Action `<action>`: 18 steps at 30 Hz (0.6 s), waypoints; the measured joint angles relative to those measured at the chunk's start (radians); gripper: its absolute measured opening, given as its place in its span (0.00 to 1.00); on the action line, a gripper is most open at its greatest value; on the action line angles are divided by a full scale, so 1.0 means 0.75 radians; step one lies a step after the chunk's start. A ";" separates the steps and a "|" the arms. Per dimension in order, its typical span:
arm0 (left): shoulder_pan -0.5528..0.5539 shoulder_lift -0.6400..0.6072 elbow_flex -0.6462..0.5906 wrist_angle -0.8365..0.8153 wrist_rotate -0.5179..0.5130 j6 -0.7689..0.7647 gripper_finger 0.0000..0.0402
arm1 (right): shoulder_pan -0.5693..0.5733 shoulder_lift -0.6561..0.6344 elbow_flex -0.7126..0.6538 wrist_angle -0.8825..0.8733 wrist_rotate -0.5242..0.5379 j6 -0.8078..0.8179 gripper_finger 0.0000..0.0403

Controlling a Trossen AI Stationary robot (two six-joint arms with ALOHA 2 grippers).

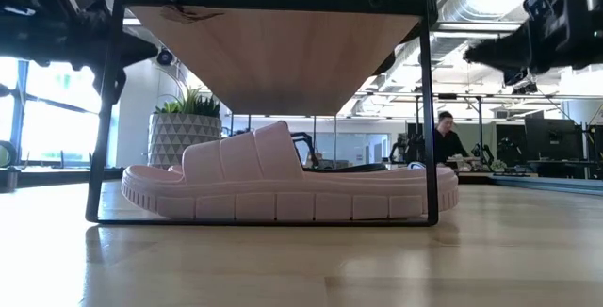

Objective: Pick and place slides into the shelf
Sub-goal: Return to Home Position

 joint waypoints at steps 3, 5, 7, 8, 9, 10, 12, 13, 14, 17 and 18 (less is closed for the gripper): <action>0.000 0.000 0.000 0.002 0.001 0.001 0.00 | -0.001 0.000 0.000 -0.073 0.057 -0.039 0.00; 0.000 0.000 0.000 0.002 0.001 0.002 0.00 | -0.001 0.002 0.001 -0.106 0.070 -0.039 0.00; 0.000 0.000 0.000 0.002 0.001 0.002 0.00 | 0.000 0.004 0.001 -0.106 0.070 -0.020 0.00; 0.000 0.000 0.000 0.002 0.001 0.002 0.01 | -0.001 0.004 0.001 -0.107 0.070 -0.012 0.00; 0.000 0.000 0.000 0.002 0.002 0.002 0.01 | -0.001 0.004 0.001 -0.107 0.070 -0.003 0.00; 0.000 0.000 0.000 0.002 0.002 0.002 0.01 | 0.000 0.004 0.001 -0.107 0.069 0.012 0.00; 0.000 0.000 0.000 0.002 0.002 0.002 0.00 | -0.001 0.004 0.001 -0.107 0.070 0.017 0.00; 0.000 0.000 0.000 0.002 0.002 0.002 0.00 | -0.001 0.004 0.001 -0.107 0.070 0.010 0.00; 0.000 0.000 0.000 0.002 0.002 0.002 0.00 | 0.000 0.004 0.001 -0.107 0.070 0.011 0.00; 0.000 0.000 0.000 0.003 0.002 0.002 0.00 | 0.000 0.004 0.001 -0.108 0.070 0.017 0.00; 0.000 0.000 0.000 0.003 0.002 0.002 0.00 | -0.001 0.004 0.001 -0.108 0.070 0.017 0.00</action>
